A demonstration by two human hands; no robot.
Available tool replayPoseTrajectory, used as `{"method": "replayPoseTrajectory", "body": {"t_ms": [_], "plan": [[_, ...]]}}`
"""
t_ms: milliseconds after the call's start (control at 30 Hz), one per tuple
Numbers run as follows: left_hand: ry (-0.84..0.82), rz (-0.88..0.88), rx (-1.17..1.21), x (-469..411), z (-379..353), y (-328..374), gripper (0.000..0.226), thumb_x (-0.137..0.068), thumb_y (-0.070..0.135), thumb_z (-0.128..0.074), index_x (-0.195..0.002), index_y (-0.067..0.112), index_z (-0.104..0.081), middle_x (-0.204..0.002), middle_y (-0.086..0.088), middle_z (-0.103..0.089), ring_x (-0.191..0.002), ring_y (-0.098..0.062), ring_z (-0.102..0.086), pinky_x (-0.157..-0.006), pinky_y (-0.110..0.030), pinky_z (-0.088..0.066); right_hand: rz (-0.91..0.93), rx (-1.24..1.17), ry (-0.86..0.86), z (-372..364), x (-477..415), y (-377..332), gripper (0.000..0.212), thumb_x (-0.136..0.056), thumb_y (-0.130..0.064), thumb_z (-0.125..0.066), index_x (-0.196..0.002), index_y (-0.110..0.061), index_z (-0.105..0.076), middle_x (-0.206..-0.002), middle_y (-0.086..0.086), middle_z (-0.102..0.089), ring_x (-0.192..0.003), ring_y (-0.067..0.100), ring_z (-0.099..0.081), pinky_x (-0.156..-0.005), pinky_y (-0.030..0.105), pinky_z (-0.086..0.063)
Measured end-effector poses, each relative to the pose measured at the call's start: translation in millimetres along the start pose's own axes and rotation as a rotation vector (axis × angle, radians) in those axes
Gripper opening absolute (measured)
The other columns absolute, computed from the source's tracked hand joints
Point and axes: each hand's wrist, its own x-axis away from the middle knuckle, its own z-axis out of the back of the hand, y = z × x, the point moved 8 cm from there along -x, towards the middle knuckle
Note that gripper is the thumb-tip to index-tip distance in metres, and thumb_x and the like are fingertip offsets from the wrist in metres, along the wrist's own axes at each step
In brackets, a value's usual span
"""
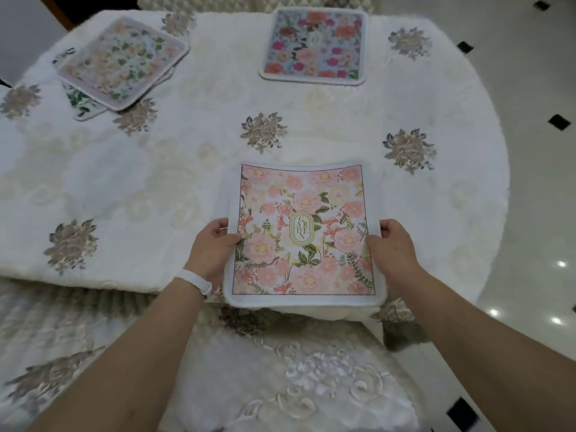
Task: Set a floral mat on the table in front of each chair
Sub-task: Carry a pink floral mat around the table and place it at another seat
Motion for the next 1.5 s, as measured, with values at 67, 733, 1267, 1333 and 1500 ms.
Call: {"method": "replayPoseTrajectory", "body": {"t_ms": [67, 733, 1267, 1333, 1500], "plan": [[-0.027, -0.018, -0.045, -9.1, -0.3, 2.6, 0.018, -0.09, 0.005, -0.061, -0.106, 0.013, -0.064, -0.101, -0.01, -0.074, -0.089, -0.032, -0.071, -0.081, -0.052, -0.057, -0.013, -0.002, 0.02, -3.3, -0.5, 5.3, 0.019, -0.093, -0.007, -0.052, -0.109, -0.017, -0.053, -0.09, -0.006, -0.058, -0.073, 0.009, -0.057, -0.054, 0.024, -0.043], [-0.119, -0.415, -0.844, 3.9, 25.2, -9.7, 0.062, -0.078, 0.026, -0.078, -0.132, 0.016, -0.05, -0.11, 0.008, -0.062, -0.1, -0.017, -0.06, -0.086, -0.036, -0.05, 0.314, 0.556, -0.047, -21.9, 22.1, 37.0, 0.057, -0.088, -0.026, -0.06, -0.14, -0.011, -0.043, -0.136, 0.009, -0.045, -0.123, 0.026, -0.045, -0.102, 0.037, -0.038], [-0.285, -0.617, -1.242, 6.3, 32.5, -45.0, 0.096, -0.068, 0.05, -0.081, -0.148, 0.023, -0.036, -0.158, -0.003, -0.026, -0.146, -0.025, -0.021, -0.117, -0.041, -0.023, 0.489, 0.949, -0.182, -29.4, 52.8, 68.6, 0.102, -0.069, -0.064, -0.069, -0.152, -0.029, -0.023, -0.162, 0.006, -0.01, -0.148, 0.025, -0.011, -0.121, 0.044, -0.013], [-0.281, -0.626, -1.241, 5.6, 34.6, -43.5, 0.095, -0.068, 0.05, -0.081, -0.147, 0.023, -0.037, -0.158, -0.003, -0.027, -0.145, -0.025, -0.024, -0.116, -0.042, -0.025, 0.485, 0.947, -0.173, -31.7, 52.6, 69.5, 0.099, -0.071, -0.063, -0.068, -0.152, -0.031, -0.022, -0.163, 0.005, -0.008, -0.149, 0.025, -0.009, -0.121, 0.044, -0.011], [-0.26, -0.66, -1.225, 7.7, 38.8, -41.5, 0.093, -0.067, 0.046, -0.083, -0.146, 0.019, -0.04, -0.156, -0.005, -0.032, -0.143, -0.025, -0.03, -0.114, -0.041, -0.03, 0.501, 0.952, -0.172, -37.4, 53.6, 70.9, 0.094, -0.074, -0.063, -0.066, -0.151, -0.033, -0.023, -0.164, 0.003, -0.006, -0.15, 0.023, -0.005, -0.121, 0.046, -0.005]]}}
